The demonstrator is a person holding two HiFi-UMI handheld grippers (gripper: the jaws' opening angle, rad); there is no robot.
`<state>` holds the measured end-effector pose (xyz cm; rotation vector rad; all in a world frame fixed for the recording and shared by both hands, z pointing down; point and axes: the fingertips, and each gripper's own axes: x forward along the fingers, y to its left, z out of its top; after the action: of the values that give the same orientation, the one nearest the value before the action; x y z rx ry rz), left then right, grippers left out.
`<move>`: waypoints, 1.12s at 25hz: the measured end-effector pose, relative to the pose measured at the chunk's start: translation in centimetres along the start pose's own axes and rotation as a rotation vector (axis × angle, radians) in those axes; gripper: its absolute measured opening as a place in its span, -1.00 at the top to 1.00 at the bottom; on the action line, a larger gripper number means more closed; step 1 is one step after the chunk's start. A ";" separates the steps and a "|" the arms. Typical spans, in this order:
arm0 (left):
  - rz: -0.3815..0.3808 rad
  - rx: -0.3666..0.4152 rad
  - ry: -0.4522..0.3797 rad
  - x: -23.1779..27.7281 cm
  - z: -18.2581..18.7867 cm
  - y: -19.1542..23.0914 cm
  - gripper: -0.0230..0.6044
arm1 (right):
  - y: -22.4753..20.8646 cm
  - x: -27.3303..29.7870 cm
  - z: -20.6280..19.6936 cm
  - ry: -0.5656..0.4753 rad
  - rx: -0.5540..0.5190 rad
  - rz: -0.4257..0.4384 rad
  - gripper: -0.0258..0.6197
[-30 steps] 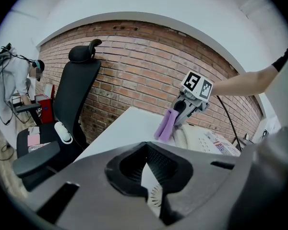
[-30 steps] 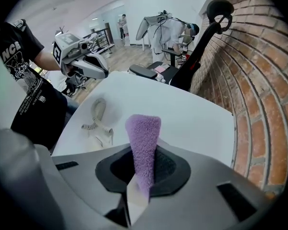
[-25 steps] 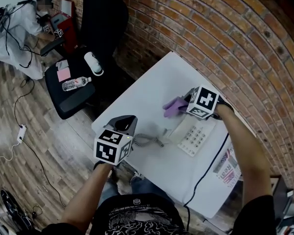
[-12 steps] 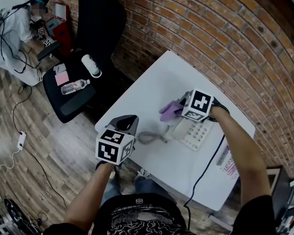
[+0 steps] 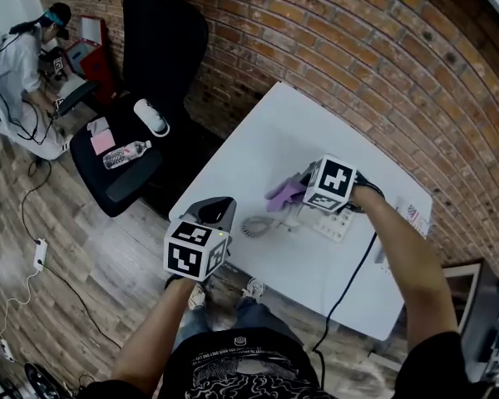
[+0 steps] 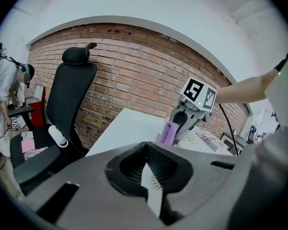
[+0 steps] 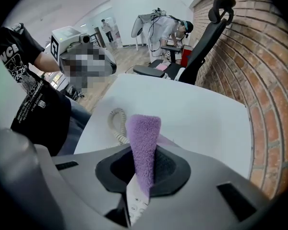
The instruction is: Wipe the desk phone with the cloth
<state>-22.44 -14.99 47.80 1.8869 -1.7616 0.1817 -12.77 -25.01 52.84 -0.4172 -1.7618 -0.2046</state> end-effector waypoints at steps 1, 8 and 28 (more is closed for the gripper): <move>-0.007 0.005 0.002 -0.2 -0.1 -0.1 0.91 | 0.3 0.1 0.0 0.001 0.003 -0.002 0.77; -0.041 0.035 0.023 -1.7 -1.1 0.3 0.91 | 2.4 1.0 0.3 -0.011 0.063 -0.020 0.77; -0.223 0.165 0.057 -3.3 -1.4 -1.2 0.91 | 6.8 0.7 2.5 -0.294 0.427 -0.147 0.77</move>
<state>-21.34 -11.43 47.10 2.1564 -1.5248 0.3020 -12.52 -17.75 52.39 -0.0056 -2.0626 0.1381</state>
